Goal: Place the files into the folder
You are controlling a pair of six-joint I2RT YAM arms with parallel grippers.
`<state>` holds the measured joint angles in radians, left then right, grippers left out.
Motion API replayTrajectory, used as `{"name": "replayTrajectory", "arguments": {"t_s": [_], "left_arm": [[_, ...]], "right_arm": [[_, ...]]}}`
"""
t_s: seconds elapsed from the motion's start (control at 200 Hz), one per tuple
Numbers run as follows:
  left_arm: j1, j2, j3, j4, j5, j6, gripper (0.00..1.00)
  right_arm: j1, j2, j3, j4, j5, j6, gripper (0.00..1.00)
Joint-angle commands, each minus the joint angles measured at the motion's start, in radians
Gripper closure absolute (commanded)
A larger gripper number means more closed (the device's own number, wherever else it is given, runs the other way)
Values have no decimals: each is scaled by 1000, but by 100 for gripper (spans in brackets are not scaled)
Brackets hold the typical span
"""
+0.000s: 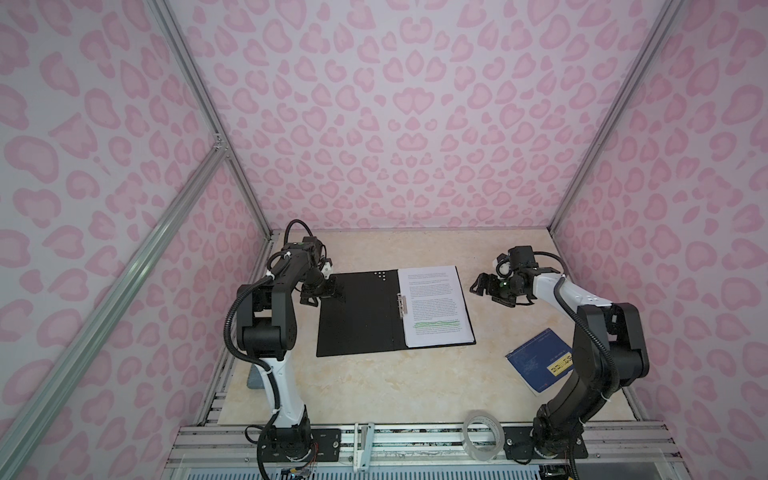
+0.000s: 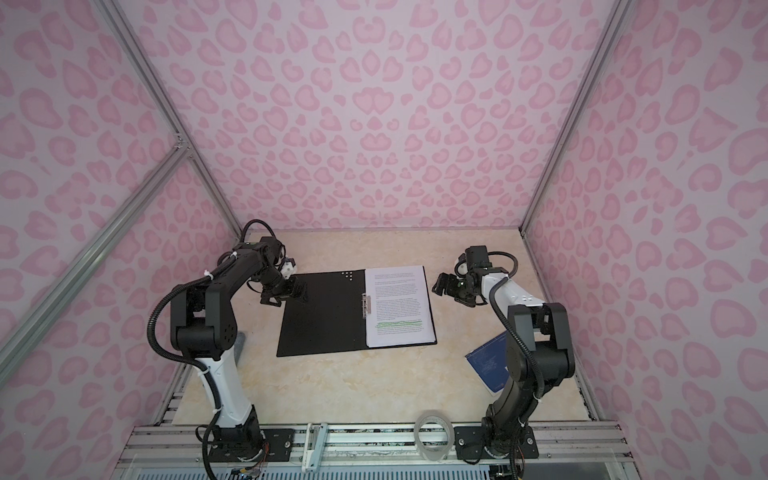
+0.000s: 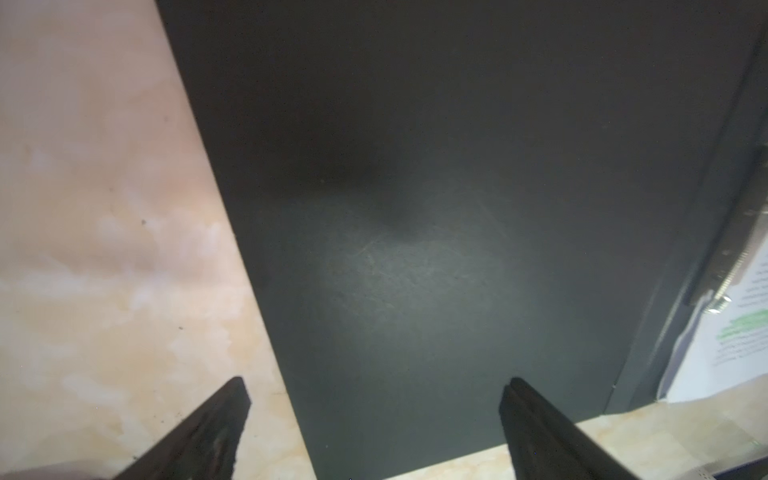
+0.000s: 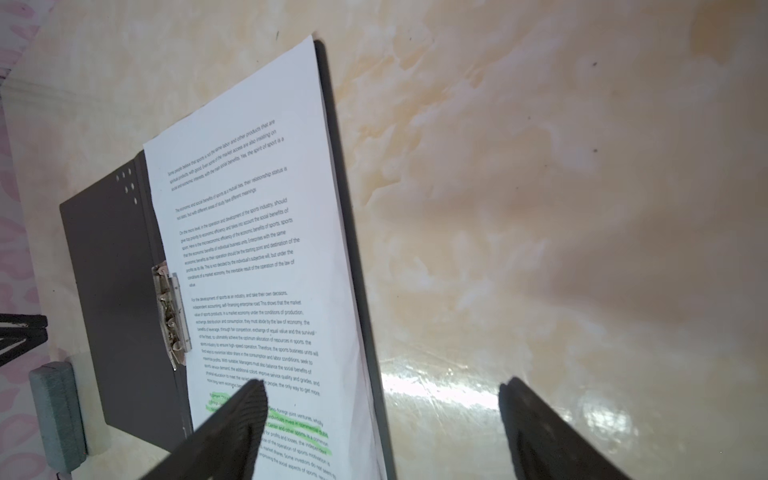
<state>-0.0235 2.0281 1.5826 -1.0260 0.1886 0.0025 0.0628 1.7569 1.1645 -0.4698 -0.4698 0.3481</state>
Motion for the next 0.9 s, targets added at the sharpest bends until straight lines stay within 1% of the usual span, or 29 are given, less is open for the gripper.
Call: {"name": "replayTrajectory", "arguments": {"t_s": [0.0,0.14,0.25,0.385,0.575,0.71,0.895], "left_arm": [[6,38,34,-38,-42,-14,2],[17,63,46,-56,-45,-15,2],[22,88,71,-80,-54,-14,2],[23,103,79,-87,-54,-10,2],[23,124,67,-92,-60,0,1],[23,147,77,-107,-34,3,0],[24,163,105,-126,56,20,3]], "right_arm": [[-1,39,30,-73,15,-30,11],[3,96,86,-145,-18,-57,11],[20,137,123,-194,-10,-83,12],[34,182,160,-215,-60,-105,13],[54,233,202,-235,-60,-108,13],[54,263,227,-252,-53,-113,14],[54,305,270,-305,-37,-138,14]]}}
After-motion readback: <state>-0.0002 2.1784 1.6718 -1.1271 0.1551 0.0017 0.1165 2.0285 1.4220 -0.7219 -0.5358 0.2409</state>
